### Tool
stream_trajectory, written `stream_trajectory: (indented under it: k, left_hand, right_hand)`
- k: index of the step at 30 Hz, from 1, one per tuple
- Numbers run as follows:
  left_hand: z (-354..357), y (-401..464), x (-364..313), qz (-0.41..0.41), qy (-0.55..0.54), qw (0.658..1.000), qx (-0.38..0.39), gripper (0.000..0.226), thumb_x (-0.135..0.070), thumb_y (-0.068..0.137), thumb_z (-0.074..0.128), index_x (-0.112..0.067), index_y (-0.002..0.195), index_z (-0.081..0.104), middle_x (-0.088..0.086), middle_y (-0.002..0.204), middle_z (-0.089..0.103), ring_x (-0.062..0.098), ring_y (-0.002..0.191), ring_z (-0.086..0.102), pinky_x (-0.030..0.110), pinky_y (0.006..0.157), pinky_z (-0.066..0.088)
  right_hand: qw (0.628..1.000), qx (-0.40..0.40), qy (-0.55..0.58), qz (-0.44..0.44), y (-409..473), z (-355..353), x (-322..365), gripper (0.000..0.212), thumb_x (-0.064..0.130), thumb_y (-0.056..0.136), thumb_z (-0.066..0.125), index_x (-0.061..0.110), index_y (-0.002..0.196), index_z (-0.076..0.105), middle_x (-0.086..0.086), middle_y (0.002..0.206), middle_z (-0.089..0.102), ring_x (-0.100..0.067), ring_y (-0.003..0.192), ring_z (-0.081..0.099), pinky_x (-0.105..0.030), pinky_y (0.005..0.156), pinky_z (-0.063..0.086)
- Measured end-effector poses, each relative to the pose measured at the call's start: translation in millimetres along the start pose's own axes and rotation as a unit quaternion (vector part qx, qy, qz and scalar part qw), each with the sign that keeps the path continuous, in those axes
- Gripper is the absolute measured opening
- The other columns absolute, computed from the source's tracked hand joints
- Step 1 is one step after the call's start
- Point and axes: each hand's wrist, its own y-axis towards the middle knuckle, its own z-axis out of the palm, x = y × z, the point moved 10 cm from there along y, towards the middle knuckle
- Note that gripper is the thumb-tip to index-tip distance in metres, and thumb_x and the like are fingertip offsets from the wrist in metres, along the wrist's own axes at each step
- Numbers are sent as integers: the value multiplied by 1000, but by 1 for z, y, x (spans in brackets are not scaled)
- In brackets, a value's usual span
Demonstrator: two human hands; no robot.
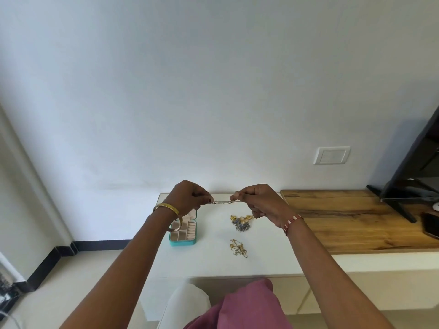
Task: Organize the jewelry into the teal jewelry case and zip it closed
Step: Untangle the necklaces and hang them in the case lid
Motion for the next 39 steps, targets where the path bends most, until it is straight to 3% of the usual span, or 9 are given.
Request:
stream_trajectory:
  k: [3, 8, 11, 15, 17, 20, 27, 34, 39]
  left_hand:
    - [8, -4, 9, -8, 15, 999, 29, 8, -17, 81, 66, -15, 80, 73, 3, 66, 63, -3, 40, 50, 13, 54, 42]
    - [13, -13, 18, -45, -159, 986, 14, 20, -9, 86, 59, -18, 69, 65, -4, 63, 62, 1, 49, 57, 8, 55, 48]
    - [32, -19, 26, -96, -339, 936, 16, 21, -8, 91, 49, -10, 73, 59, 5, 70, 57, 6, 51, 55, 18, 59, 52]
    - [52, -21, 23, -146, -485, 862, 11, 30, -11, 95, 38, -10, 69, 50, 5, 64, 56, 9, 44, 49, 18, 45, 44]
    - [58, -19, 18, -142, -480, 865, 15, 31, -15, 95, 40, -10, 66, 50, 1, 56, 57, 9, 42, 48, 19, 45, 40]
    - [64, -18, 14, -119, -423, 898, 23, 29, -17, 93, 46, -9, 67, 56, -3, 46, 55, 9, 43, 44, 17, 45, 39]
    - [56, -21, 26, -112, -412, 904, 20, 20, -7, 92, 47, -9, 83, 66, -5, 52, 60, 6, 44, 46, 18, 52, 41]
    - [34, -21, 65, -153, -472, 865, -73, 19, -2, 90, 48, 0, 103, 62, -2, 55, 60, 3, 41, 47, 12, 45, 43]
    - [53, -28, 133, -236, -480, 834, -131, 26, -1, 90, 48, -3, 114, 58, -5, 48, 60, 2, 37, 47, 10, 42, 43]
  right_hand:
    - [999, -2, -52, -1, -1, -6, -4, 14, 21, 83, 67, 9, 76, 72, 8, 43, 29, -8, 40, 19, -21, 45, 19]
    - [994, 4, -108, -7, -2, -2, -12, 15, 22, 81, 68, 13, 70, 70, -9, 63, 37, -8, 41, 21, -20, 44, 20]
    - [995, 11, -102, -3, -3, 4, -18, 14, 21, 81, 68, 11, 72, 69, -5, 59, 36, -9, 47, 26, -20, 46, 22]
    - [994, 17, -107, 7, 0, 16, -28, 15, 24, 81, 68, 10, 78, 69, -1, 65, 56, -5, 53, 45, -21, 55, 35]
    - [995, 25, -98, 8, 1, 25, -30, 17, 27, 81, 68, 13, 90, 71, 1, 77, 62, -6, 65, 52, -21, 63, 40]
    - [997, 49, -61, -2, 1, 41, -29, 13, 17, 85, 64, 14, 97, 67, 4, 86, 63, 8, 61, 55, -5, 57, 38]
    - [997, 68, 36, 11, 6, 54, -41, 16, 13, 89, 57, 16, 74, 62, -3, 86, 67, -14, 90, 61, -28, 84, 47]
    - [922, 3, 382, 54, 10, 24, -57, 37, 19, 93, 47, 11, 57, 51, -7, 55, 59, -23, 64, 64, -36, 75, 56]
    - [880, -71, 460, 95, 20, 2, -111, 43, 25, 96, 42, 14, 54, 48, 1, 40, 40, -14, 40, 45, -32, 64, 57]
